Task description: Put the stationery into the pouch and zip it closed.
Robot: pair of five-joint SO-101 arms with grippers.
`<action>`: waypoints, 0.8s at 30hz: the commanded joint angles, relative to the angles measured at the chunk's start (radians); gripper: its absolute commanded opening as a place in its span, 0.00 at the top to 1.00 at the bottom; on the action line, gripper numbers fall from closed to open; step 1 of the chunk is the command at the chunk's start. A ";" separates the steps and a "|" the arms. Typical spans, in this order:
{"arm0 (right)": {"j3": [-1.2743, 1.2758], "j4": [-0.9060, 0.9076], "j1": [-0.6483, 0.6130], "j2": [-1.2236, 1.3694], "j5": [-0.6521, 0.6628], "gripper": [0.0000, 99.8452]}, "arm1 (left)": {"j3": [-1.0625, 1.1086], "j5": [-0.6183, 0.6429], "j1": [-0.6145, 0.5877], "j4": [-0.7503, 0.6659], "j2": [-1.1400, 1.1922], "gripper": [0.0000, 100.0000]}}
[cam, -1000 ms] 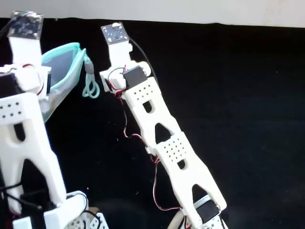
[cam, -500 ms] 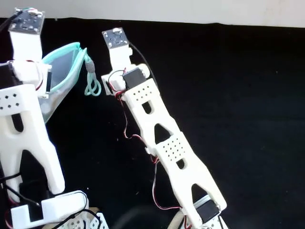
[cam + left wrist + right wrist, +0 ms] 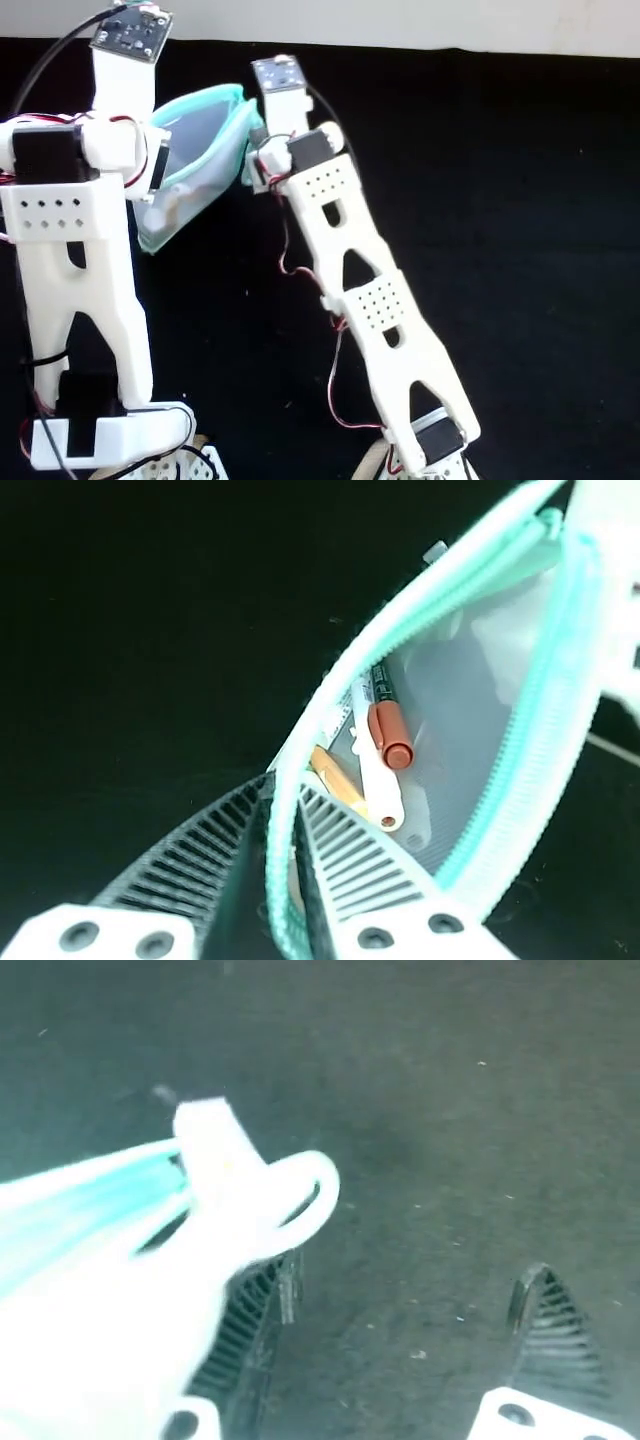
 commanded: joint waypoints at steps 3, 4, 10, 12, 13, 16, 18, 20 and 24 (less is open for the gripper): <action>-0.087 -0.001 0.059 -0.087 0.009 0.67 | 0.010 0.006 -0.001 -0.002 -0.007 0.99; -0.087 -0.001 0.065 -0.085 0.009 0.67 | 0.012 0.006 -0.001 -0.002 -0.007 0.99; -0.087 -0.031 0.079 -0.013 0.011 0.67 | 0.054 0.006 -0.001 -0.002 -0.007 0.99; -0.087 -0.045 0.073 0.013 0.034 0.67 | 0.071 0.005 -0.001 -0.003 -0.007 0.99; -0.087 -0.059 0.067 0.021 0.040 0.67 | 0.076 0.005 -0.001 -0.009 -0.007 0.99; -0.084 -0.068 0.056 0.039 0.044 0.67 | 0.091 0.005 -0.001 -0.031 -0.007 0.99; -0.084 -0.061 0.044 0.051 0.041 0.68 | 0.102 0.005 -0.001 -0.043 -0.007 0.99; -0.085 -0.033 0.033 0.056 0.038 0.68 | 0.122 0.005 -0.016 -0.061 -0.007 0.99; -0.084 0.051 0.008 0.019 0.037 0.71 | 0.177 0.005 -0.050 -0.091 -0.007 0.99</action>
